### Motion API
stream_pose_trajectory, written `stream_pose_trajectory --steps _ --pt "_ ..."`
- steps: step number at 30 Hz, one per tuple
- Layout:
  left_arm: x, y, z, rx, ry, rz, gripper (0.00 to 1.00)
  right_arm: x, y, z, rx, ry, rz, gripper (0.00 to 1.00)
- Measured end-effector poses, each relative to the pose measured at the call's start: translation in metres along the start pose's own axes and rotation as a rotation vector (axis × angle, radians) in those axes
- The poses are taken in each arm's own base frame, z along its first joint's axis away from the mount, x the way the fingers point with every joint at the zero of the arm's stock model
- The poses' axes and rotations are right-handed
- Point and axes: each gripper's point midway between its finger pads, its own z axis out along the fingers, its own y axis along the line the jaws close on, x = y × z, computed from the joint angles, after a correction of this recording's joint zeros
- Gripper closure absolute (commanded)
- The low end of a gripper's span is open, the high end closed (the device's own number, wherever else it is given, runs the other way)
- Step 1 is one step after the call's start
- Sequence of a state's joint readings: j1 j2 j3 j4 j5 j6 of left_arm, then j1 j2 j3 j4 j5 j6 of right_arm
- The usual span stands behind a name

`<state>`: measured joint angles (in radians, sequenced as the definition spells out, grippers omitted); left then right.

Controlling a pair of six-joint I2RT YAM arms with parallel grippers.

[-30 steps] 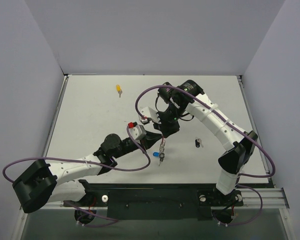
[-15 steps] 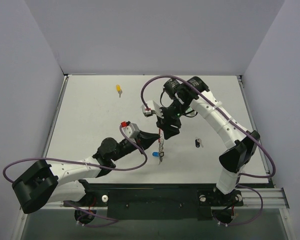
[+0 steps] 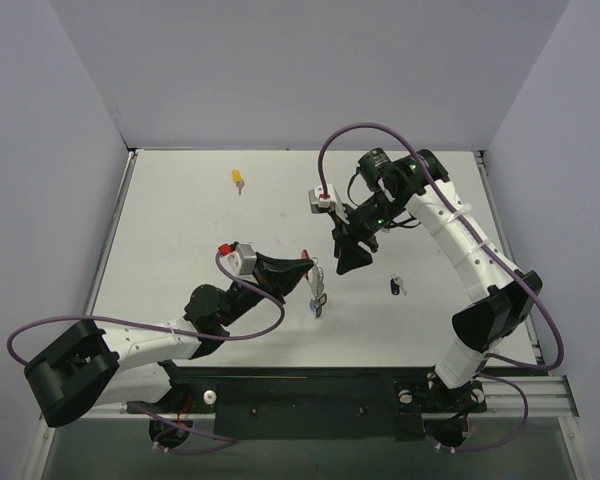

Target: Put the keys on the keyring

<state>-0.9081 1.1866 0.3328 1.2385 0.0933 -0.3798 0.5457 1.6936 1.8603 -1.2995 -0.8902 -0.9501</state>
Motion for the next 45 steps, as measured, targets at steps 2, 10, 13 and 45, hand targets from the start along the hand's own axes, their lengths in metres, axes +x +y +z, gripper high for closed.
stream_pose_trajectory --steps 2,10,13,45 --pt "-0.001 0.001 0.0 -0.01 -0.007 -0.007 1.0 0.0 0.003 -0.002 -0.001 -0.02 0.003 0.58" --pt "0.004 0.008 0.001 -0.041 0.0 -0.032 1.0 -0.002 0.005 -0.003 -0.009 -0.066 0.015 0.57" --pt "0.005 0.008 0.001 -0.045 0.0 -0.034 1.0 -0.004 0.004 -0.002 -0.017 -0.092 0.021 0.57" --pt "0.014 0.007 0.001 -0.039 0.024 -0.065 1.0 -0.014 -0.01 0.02 -0.065 -0.173 0.114 0.71"
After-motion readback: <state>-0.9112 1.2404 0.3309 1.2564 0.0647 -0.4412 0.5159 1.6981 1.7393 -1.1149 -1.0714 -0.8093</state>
